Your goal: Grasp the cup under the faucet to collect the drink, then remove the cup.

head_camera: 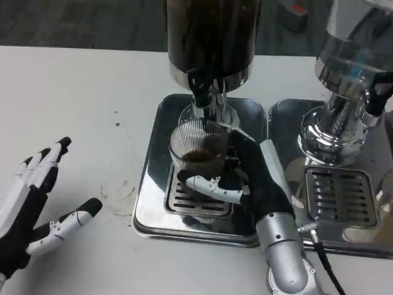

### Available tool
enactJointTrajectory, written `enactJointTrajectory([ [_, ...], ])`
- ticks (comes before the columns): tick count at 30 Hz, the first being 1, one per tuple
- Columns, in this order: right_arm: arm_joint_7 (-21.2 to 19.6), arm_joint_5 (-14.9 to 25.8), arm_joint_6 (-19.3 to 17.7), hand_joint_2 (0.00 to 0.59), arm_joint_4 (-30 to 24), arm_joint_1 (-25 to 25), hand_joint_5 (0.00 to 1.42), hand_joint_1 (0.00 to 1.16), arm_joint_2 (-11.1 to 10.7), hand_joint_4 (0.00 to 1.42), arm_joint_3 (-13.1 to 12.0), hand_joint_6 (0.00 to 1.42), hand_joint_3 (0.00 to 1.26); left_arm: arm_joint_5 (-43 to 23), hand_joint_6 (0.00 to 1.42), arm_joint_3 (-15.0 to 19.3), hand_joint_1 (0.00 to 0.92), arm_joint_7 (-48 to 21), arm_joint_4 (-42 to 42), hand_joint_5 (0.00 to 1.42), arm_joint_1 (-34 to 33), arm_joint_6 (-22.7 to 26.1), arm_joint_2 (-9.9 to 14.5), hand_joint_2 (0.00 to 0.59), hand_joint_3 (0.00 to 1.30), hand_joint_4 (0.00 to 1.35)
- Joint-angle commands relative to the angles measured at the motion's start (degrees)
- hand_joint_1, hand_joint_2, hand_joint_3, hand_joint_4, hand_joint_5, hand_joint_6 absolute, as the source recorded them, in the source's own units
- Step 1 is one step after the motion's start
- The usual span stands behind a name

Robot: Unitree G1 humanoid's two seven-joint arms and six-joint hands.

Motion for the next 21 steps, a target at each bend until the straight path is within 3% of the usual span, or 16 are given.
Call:
enactJointTrajectory([
  [1,-2.1,-0.4,-0.3,0.228,1.0,0.2,0.49,1.06,2.0,0.51,-0.2,0.52,0.40,-0.7,0.00,0.1,0.000,-0.5,-0.5,0.01,0.7,0.6,0.0,0.174,0.00,0.00],
  [21,-6.2,-1.0,-3.7,0.198,0.3,0.8,0.64,1.15,2.1,0.55,0.0,0.67,0.50,-1.1,0.00,-0.1,0.000,-1.5,-1.2,0.01,0.2,0.8,-0.1,0.174,0.00,0.00],
])
